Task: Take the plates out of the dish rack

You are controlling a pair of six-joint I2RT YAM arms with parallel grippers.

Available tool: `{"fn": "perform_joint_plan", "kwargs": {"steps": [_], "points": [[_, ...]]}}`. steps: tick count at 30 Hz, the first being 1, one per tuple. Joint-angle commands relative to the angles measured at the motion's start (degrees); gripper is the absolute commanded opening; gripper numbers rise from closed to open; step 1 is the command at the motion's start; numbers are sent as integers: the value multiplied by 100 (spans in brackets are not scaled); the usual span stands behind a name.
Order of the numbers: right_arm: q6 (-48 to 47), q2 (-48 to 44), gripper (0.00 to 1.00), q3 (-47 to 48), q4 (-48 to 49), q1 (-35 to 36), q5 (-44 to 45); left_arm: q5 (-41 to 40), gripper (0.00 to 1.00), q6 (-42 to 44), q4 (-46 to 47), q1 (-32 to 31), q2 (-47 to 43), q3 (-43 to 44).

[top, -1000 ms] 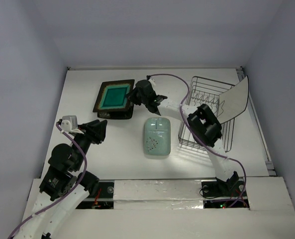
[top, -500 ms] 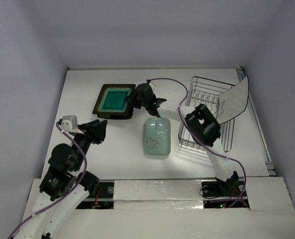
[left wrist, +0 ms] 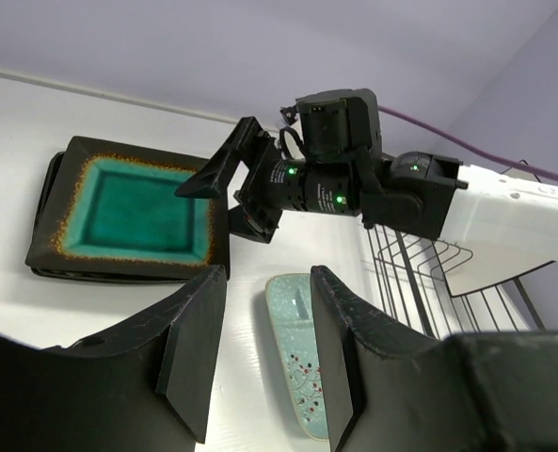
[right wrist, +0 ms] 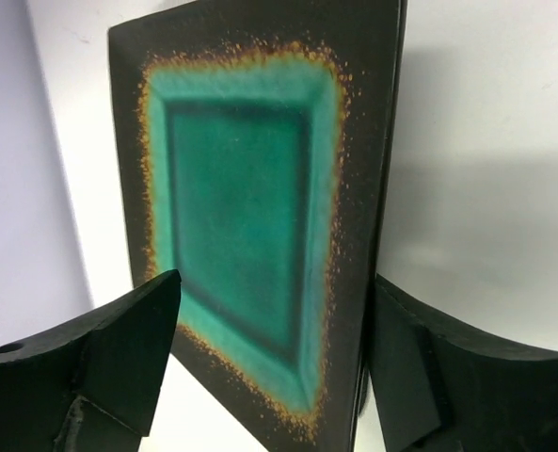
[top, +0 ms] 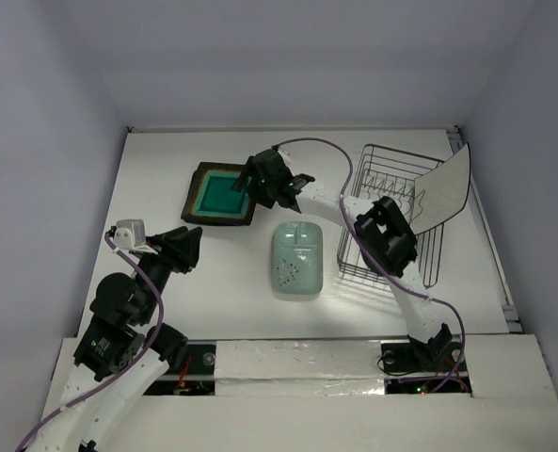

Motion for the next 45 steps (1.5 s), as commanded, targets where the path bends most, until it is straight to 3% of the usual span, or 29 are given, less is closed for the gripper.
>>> {"fn": "perform_joint_plan", "kwargs": {"steps": [1, 6, 18, 21, 25, 27, 30, 31, 35, 38, 40, 44, 45], "points": [[-614, 52, 81, 712, -581, 53, 270, 19, 37, -12, 197, -29, -86, 12], [-1002, 378, 86, 1294, -1346, 0, 86, 19, 37, -3, 206, -29, -86, 12], [-1415, 203, 89, 1181, -1592, 0, 322, 19, 38, -3, 197, -29, -130, 12], [-1670, -367, 89, 891, -1584, -62, 664, 19, 38, 6, 205, -29, -130, 20], [-1950, -1866, 84, 40, -1356, -263, 1034, 19, 37, 6, 206, -29, -174, 20], [-2109, -2475, 60, -663, -1329, -430, 1480, 19, 37, 6, 206, -29, -192, 12], [-2390, -3714, 0, -1531, -1626, -859, 2017, 19, 36, 32, 223, -29, -201, 12], [-2617, -4013, 0, -1727, -1715, -1009, 2089, 19, 35, 32, 232, -29, -209, 12], [-3120, -5280, 0, -2326, -2452, -1870, 2590, 19, 11, 49, 249, -29, -280, 3], [-3419, -6027, 0, -2511, -3033, -2573, 2731, 19, 1, 49, 232, -29, -368, 20], [-3550, -6431, 0, -2590, -3402, -3160, 2854, 19, 0, 32, 206, -29, -464, 29], [-3727, -6697, 22, -2696, -3701, -4180, 2565, 19, 0, 41, 197, -29, -526, 38], [-3736, -6706, 34, -2713, -3780, -4305, 2538, 19, 0, 41, 197, -29, -535, 38]]}}
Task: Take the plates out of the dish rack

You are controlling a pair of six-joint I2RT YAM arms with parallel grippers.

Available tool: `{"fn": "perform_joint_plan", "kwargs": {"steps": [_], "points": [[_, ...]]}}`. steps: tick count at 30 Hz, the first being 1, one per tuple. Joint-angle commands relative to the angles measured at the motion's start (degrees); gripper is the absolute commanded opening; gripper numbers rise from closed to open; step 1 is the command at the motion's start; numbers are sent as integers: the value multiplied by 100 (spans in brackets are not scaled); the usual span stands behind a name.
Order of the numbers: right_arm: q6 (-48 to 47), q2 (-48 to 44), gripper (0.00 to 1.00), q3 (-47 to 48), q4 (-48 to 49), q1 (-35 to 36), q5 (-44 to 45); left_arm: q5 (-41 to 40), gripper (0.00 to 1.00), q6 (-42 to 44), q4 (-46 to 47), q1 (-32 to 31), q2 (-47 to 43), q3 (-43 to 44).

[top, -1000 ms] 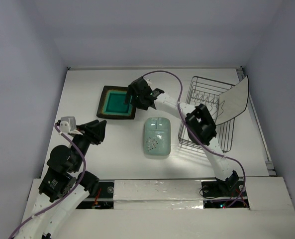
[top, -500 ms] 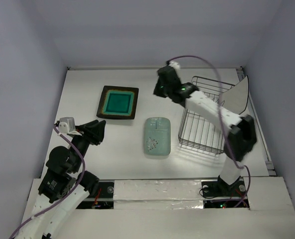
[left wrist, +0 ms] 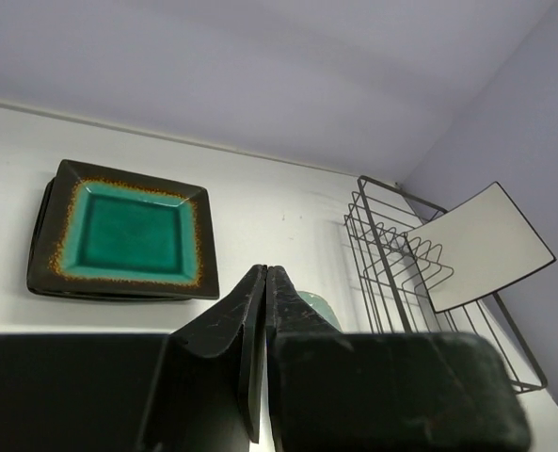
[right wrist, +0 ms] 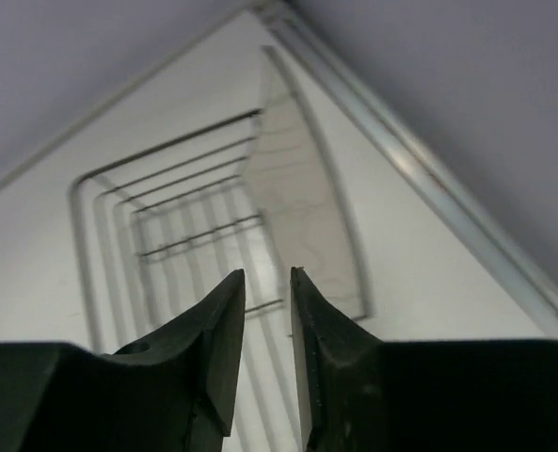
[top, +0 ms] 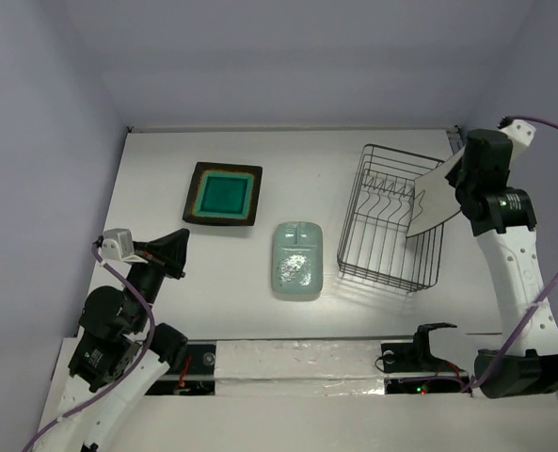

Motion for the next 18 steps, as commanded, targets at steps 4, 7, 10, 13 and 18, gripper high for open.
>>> {"fn": "perform_joint_plan", "kwargs": {"steps": [4, 7, 10, 13, 18], "points": [[-513, 153, 68, -49, -741, -684, -149, 19, 5, 49, 195, -82, -36, 38], [-688, 452, 71, -31, -804, -964, -192, 19, 11, 41, 195, -82, -97, 38], [-846, 777, 70, -92, -690, -1202, -448, 19, 15, 32, 195, -82, -150, 29], [-1109, 1094, 64, -145, -497, -1343, -517, 19, 18, 23, 195, -82, -229, 29], [-1409, 1384, 54, -233, -31, -1396, -843, 19, 20, 14, 195, -82, -247, 29]]}}
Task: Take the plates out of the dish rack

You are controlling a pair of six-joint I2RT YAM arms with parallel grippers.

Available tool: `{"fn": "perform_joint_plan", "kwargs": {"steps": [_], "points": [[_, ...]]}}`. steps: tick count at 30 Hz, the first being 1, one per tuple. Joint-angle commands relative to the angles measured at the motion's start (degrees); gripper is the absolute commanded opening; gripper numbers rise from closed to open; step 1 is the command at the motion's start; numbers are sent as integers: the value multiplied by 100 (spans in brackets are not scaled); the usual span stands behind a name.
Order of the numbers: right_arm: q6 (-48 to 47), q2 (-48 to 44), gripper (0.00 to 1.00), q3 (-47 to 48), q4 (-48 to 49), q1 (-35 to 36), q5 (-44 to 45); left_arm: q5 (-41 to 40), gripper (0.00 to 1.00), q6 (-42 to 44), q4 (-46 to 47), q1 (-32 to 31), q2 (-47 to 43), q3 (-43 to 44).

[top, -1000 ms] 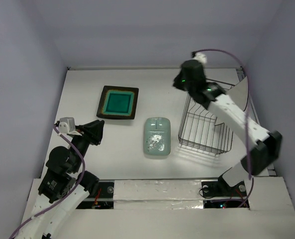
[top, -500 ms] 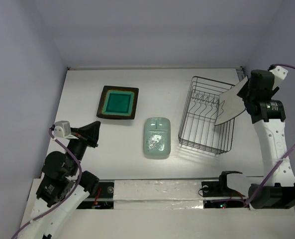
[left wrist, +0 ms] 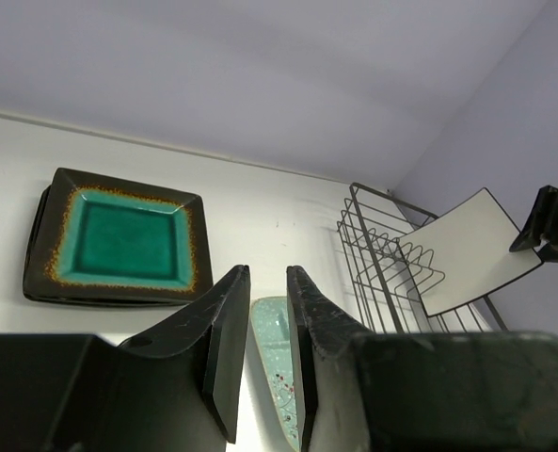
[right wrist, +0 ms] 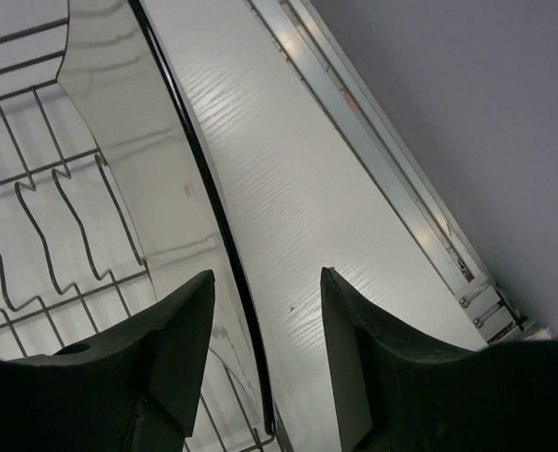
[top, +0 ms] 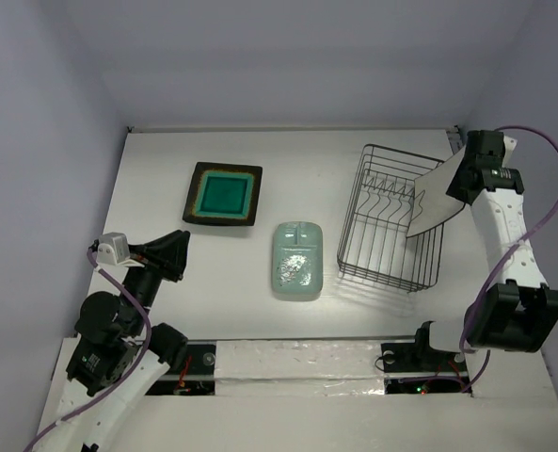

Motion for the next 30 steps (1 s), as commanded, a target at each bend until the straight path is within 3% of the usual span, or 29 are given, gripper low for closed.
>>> {"fn": "perform_joint_plan", "kwargs": {"steps": [1, 8, 11, 15, 21, 30], "points": [[-425, 125, 53, 25, 527, -86, -234, 21, 20, 10, 203, -40, -48, 20], [-769, 380, 39, 156, 703, -87, -356, 21, 21, 28, 221, -40, 13, 12], [-821, 486, 26, 253, 668, -87, -383, 21, 21, 28, 230, -40, 31, 20], [-901, 600, 0, 393, 563, -87, -313, 21, 22, 28, 230, -40, 31, 12], [-1173, 627, 0, 613, 510, -25, 205, 21, 22, 36, 265, -40, 48, 3], [-1253, 934, 0, 1430, -165, 861, 1523, 21, 23, 36, 273, -40, 31, 3]]}}
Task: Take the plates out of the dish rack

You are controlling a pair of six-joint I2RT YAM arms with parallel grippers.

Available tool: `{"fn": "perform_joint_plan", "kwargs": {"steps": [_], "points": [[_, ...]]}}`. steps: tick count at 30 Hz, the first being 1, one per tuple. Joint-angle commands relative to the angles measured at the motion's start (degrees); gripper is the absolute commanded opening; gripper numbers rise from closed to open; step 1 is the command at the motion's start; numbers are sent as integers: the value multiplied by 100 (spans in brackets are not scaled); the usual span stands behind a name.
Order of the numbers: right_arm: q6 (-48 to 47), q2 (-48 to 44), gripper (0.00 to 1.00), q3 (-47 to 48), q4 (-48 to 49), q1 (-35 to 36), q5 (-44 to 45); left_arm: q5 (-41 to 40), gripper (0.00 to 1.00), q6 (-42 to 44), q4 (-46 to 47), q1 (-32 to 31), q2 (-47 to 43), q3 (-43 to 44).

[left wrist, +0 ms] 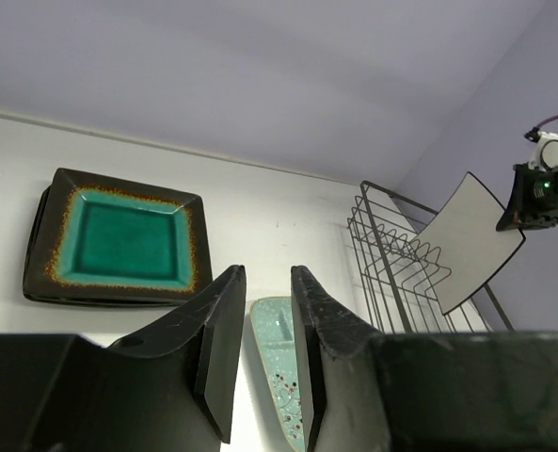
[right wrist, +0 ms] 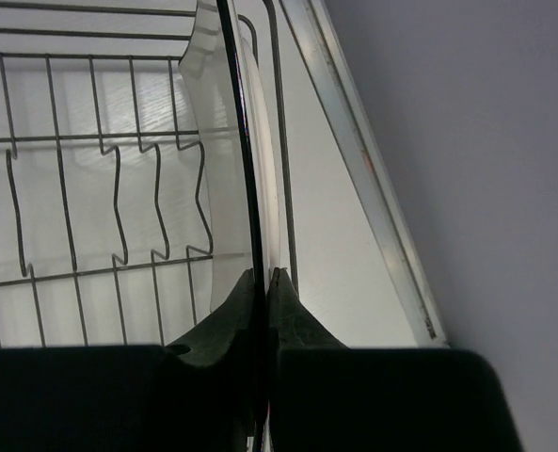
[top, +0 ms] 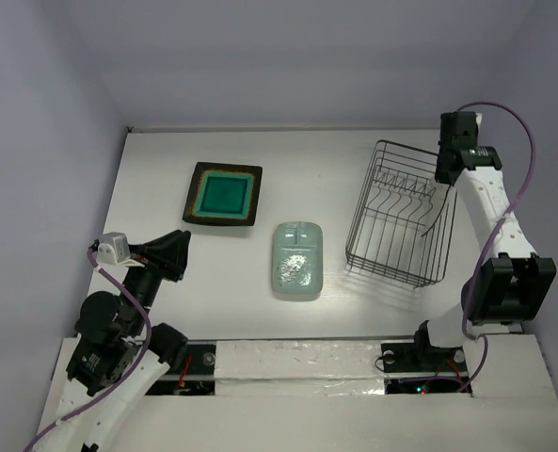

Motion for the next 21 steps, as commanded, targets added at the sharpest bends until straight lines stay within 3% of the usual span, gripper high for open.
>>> {"fn": "perform_joint_plan", "kwargs": {"steps": [1, 21], "points": [[-201, 73, 0, 766, -398, 365, 1454, 19, 23, 36, 267, -40, 24, -6], [484, -1086, 0, 2498, -733, 490, 1079, 19, 23, 36, 267, -40, 24, 3]]}}
